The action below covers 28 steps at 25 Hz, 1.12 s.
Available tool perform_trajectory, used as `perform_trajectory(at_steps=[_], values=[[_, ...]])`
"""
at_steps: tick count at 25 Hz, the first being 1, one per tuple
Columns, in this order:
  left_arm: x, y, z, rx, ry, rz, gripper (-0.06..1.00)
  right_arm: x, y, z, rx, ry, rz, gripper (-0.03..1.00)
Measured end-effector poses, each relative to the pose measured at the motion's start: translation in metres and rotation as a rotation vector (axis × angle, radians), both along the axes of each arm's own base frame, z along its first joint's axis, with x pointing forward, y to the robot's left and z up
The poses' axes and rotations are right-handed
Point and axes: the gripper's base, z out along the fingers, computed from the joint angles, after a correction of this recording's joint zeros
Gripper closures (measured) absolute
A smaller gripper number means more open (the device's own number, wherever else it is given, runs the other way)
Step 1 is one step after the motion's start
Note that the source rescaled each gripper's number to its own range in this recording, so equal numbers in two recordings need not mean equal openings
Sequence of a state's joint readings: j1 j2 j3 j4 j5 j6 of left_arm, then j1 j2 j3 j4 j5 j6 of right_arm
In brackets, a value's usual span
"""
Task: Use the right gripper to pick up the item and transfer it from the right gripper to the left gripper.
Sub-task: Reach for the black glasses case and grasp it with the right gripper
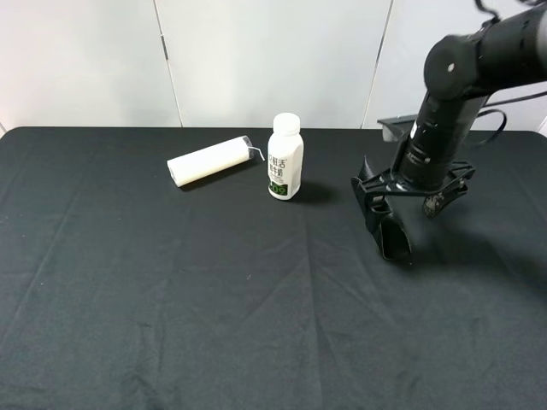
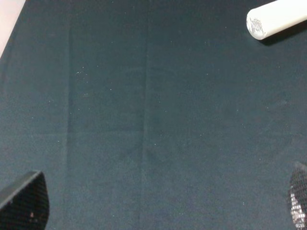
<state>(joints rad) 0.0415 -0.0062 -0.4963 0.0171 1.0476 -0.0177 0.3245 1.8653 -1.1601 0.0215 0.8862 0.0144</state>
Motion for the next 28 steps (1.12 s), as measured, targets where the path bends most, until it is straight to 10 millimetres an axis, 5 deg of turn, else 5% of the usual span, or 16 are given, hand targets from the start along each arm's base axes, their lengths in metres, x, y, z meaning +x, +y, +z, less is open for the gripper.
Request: perform_trajectory(at_steps=[16,19,22,28], values=[[0.000,0.000,0.000,0.000,0.000,0.000,-0.06,0.002,0.002,-0.028,-0.009,0.076,-0.012,-0.02],[0.000,0.000,0.000,0.001,0.000,0.000,-0.06,0.002,0.002,-0.028,-0.009,0.076,-0.013,0.28],[0.000,0.000,0.000,0.001,0.000,0.000,-0.06,0.002,0.003,-0.028,-0.006,0.076,-0.014,0.93],[0.000,0.000,0.000,0.000,0.000,0.000,-0.06,0.004,0.003,-0.026,-0.001,0.070,-0.016,0.94]])
